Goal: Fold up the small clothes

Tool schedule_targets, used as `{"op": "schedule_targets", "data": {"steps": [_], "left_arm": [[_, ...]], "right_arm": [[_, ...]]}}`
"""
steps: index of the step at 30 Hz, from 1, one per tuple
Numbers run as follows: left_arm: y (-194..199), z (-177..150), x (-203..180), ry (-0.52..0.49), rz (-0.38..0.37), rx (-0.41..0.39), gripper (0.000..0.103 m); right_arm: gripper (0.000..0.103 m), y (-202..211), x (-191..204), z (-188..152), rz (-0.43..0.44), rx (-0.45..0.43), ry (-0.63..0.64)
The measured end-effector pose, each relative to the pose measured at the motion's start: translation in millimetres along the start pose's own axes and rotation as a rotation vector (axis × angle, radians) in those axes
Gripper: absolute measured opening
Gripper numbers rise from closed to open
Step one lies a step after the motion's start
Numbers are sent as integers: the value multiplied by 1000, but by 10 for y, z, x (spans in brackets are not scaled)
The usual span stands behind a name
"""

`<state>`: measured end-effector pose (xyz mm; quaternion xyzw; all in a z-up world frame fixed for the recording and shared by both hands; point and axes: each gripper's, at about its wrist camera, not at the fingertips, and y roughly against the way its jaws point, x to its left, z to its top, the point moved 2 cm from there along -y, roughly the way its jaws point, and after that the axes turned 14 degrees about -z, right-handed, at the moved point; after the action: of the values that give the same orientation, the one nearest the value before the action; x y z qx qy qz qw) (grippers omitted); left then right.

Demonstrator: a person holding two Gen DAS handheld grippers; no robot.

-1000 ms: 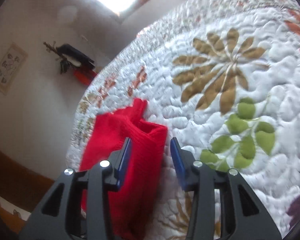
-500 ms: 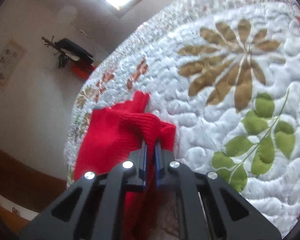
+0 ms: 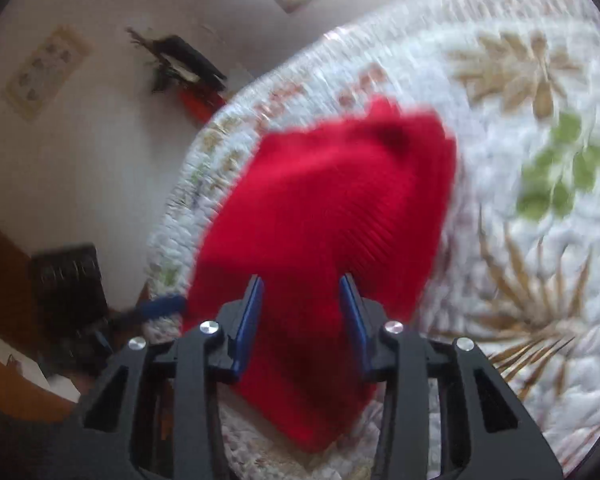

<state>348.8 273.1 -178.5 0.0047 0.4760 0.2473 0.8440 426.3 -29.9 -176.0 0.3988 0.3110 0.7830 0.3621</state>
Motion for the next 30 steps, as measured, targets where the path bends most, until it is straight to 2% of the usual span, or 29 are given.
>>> {"op": "schedule_targets", "data": {"steps": [2, 3, 5, 6, 8, 10, 12, 14, 16, 17, 19, 22, 23, 24, 25, 26, 27, 29, 30], "left_arm": [[-40, -21, 356, 158, 1, 27, 84], [-25, -47, 398, 189, -27, 24, 84], [96, -80, 255, 166, -90, -3, 85], [202, -89, 139, 139, -140, -37, 85], [374, -56, 25, 104, -189, -104, 87], [488, 63, 16, 85, -171, -166, 90], [470, 263, 115, 111, -164, -172, 90], [316, 470, 243, 146, -179, -139, 90], [143, 595, 506, 200, -123, -84, 89], [59, 602, 659, 244, -104, -64, 87], [32, 559, 742, 258, -118, -59, 87], [226, 514, 634, 281, -147, -92, 87], [354, 489, 589, 291, -138, -104, 88], [444, 425, 535, 285, -123, -110, 90], [595, 324, 399, 257, -74, -122, 97], [746, 227, 275, 219, -25, -137, 100], [905, 97, 102, 170, 42, -145, 99], [1120, -167, -223, 86, 210, -135, 99], [1203, -372, -452, 8, 300, -115, 99]], "right_arm": [[20, -103, -70, -55, -57, -11, -7], [24, -59, -66, -76, -50, -15, -25], [35, 156, 37, -147, -38, -43, -31], [35, 293, 154, -235, -43, -66, -2], [35, 411, 330, -410, -39, -75, 42], [35, 420, 417, -637, -51, -53, 61], [35, 316, 455, -786, -112, -36, 79], [32, 109, 387, -940, -148, 13, 56], [31, 60, 351, -1022, -150, 4, 40], [31, 55, 342, -1047, -150, 2, 32], [32, 66, 376, -1022, -151, 12, 20], [42, 206, 437, -1031, -153, 12, 14], [55, 297, 475, -1057, -163, 0, 21], [71, 413, 549, -1105, -189, -14, 32], [78, 542, 630, -1166, -235, -33, 45], [89, 675, 700, -1236, -287, -58, 57], [95, 813, 781, -1314, -337, -84, 68], [98, 1114, 964, -1523, -462, -153, 82], [100, 1242, 1047, -1623, -515, -180, 93]]}}
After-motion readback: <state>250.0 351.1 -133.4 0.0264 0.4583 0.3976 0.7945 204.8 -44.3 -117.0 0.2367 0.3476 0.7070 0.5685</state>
